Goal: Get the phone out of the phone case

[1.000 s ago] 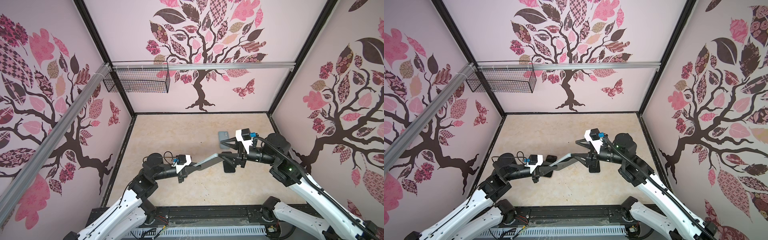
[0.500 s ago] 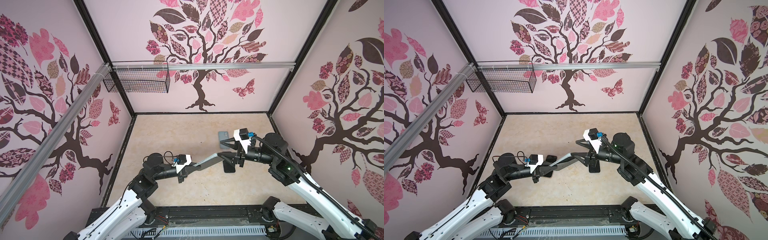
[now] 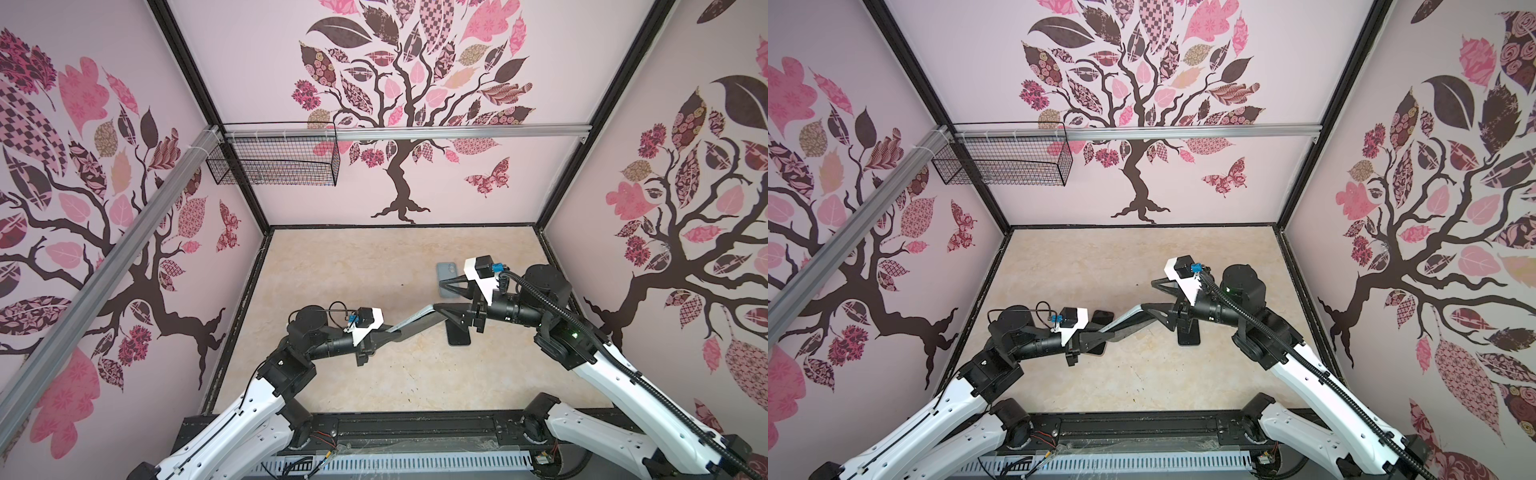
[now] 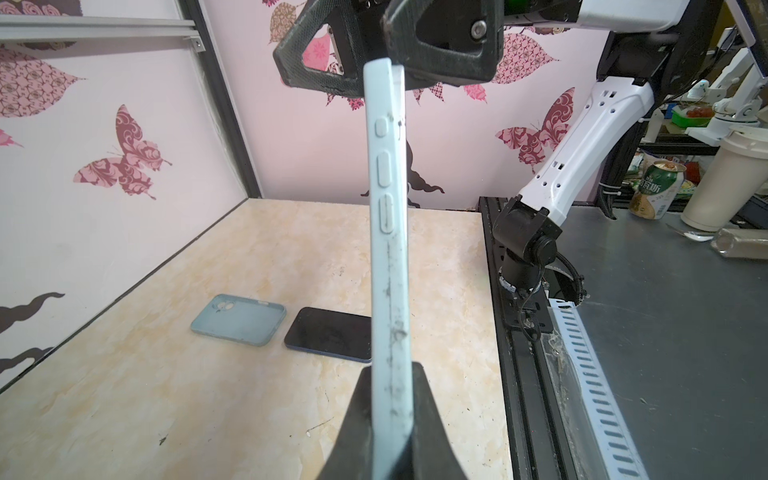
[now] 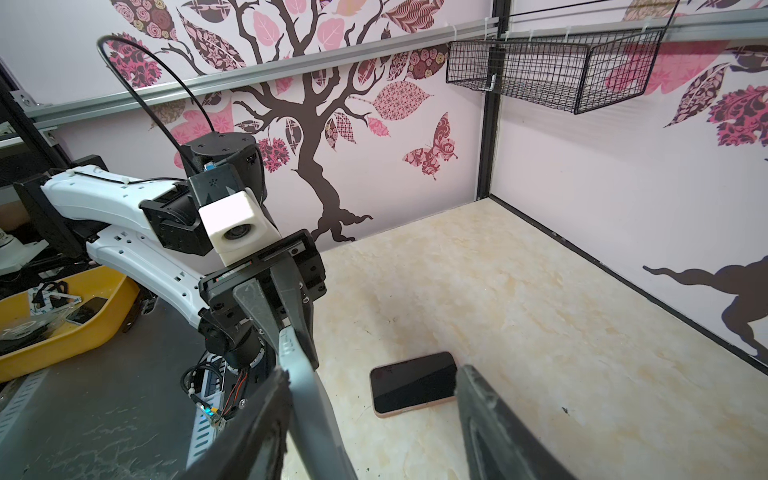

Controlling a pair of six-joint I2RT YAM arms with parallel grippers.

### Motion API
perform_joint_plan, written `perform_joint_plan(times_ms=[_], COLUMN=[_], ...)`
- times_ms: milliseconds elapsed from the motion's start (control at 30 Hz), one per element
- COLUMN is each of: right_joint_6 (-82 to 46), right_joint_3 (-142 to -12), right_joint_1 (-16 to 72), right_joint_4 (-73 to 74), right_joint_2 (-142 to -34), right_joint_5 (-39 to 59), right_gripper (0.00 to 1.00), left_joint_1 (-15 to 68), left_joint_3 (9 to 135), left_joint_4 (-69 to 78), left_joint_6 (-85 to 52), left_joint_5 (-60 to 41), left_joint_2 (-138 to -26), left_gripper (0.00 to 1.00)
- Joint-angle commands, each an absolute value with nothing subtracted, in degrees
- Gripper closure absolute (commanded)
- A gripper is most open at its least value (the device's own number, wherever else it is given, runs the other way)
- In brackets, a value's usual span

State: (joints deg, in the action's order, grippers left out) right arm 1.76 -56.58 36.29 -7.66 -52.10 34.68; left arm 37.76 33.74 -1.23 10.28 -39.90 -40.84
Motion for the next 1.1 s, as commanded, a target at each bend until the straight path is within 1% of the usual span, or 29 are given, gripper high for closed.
perform_joint_plan(times_ms=[0, 267, 533, 667, 800, 967, 1067], right_joint_6=[3.1, 2.6, 1.9, 1.9, 0.8, 0.4, -0.4], right_joint_3=[-56.7, -59.0, -60.6, -61.5, -62.7, -66.0, -67.6], right_joint_1=[36.4, 36.3, 36.3, 36.2, 34.1, 33.7, 33.7], right_joint_4=[-11.5, -16.3, -18.4, -18.8, -19.1, -23.1, -23.3], right_joint_2=[-54.5, -58.8, -63.0, -64.5, -66.1, -67.9, -67.8], right_joint_5=[31.2, 30.6, 33.6, 38.6, 46.5, 47.1, 49.4], right_gripper=[0.35, 0.35, 0.35, 0.34, 0.34, 0.33, 0.33], left_joint_1=[38.5, 38.6, 38.6, 38.6, 38.6, 38.6, 38.6], left_joint_3=[36.6, 36.6, 36.5, 36.6, 36.9, 37.3, 37.4], left_joint_4=[6.0, 5.8, 5.8, 5.7, 5.3, 3.8, 2.8], left_joint_6=[11.2, 11.5, 11.6, 11.5, 11.4, 12.3, 12.9], left_joint_5=[-44.6, -44.9, -45.7, -47.9, -49.4, -49.5, -48.9], left_joint_2=[-39.7, -39.4, -38.2, -37.5, -37.3, -37.2, -37.5], left_gripper=[1.0, 1.0, 1.0, 1.0, 1.0, 1.0, 1.0])
